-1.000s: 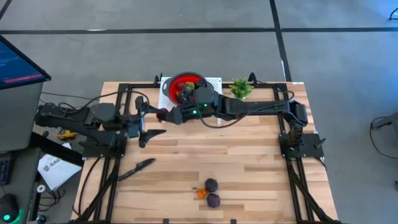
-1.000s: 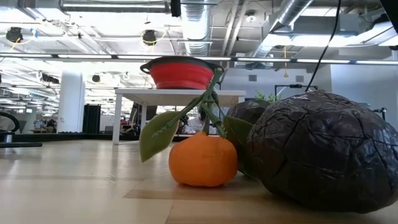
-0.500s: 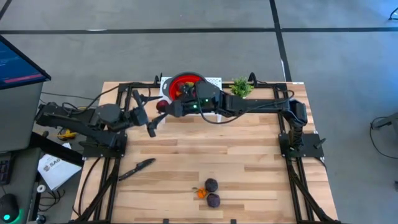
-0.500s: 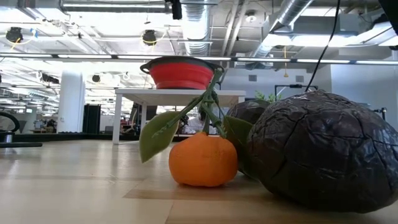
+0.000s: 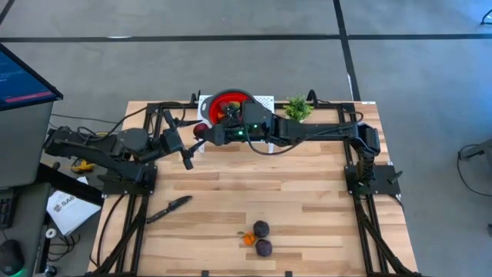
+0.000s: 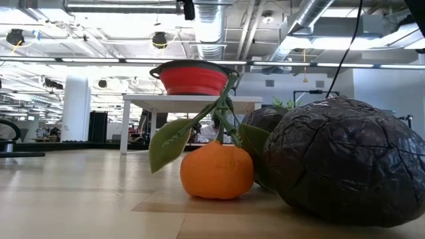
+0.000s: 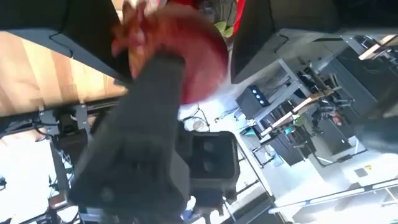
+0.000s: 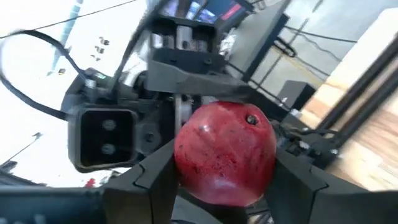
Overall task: Pick & Place Fruit
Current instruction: Put the red pomegranate into the red strainer bowl on the shelf
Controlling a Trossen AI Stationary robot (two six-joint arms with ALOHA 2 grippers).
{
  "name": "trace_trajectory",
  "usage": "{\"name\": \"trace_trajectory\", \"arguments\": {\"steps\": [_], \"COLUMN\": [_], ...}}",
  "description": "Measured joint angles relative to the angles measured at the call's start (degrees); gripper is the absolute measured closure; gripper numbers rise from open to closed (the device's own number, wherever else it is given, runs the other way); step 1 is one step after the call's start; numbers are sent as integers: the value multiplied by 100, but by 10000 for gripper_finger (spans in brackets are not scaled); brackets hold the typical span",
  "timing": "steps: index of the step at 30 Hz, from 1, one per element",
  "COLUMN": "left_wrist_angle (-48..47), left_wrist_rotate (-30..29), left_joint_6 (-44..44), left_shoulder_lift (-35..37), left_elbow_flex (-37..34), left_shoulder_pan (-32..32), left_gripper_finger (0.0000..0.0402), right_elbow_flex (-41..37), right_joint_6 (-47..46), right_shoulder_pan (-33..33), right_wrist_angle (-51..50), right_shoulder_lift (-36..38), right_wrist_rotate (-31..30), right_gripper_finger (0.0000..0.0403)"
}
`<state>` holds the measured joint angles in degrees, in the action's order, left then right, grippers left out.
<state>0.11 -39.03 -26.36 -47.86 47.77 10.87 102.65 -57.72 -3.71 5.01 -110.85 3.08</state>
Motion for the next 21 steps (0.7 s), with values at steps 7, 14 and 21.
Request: {"name": "trace_trajectory", "arguments": {"steps": [7, 14, 21], "left_wrist_angle": [36, 38, 11], "left_wrist_rotate": [1, 3, 3], "left_joint_6": [42, 329, 515], "left_shoulder_lift": [0, 0, 0], "left_elbow_flex": [0, 0, 0], "left_shoulder_pan": [-2, -2, 28], "left_gripper_finger": [147, 177, 222], "right_elbow_flex": [-2, -2, -2], "right_joint_6": [136, 221, 370], "right_shoulder_pan": [70, 103, 114], "right_wrist_angle": [-38, -12, -16], "right_shoulder_lift": [-2, -2, -2], "right_wrist_rotate": [-309, -318, -332], "right_gripper_finger": [211, 211, 211]}}
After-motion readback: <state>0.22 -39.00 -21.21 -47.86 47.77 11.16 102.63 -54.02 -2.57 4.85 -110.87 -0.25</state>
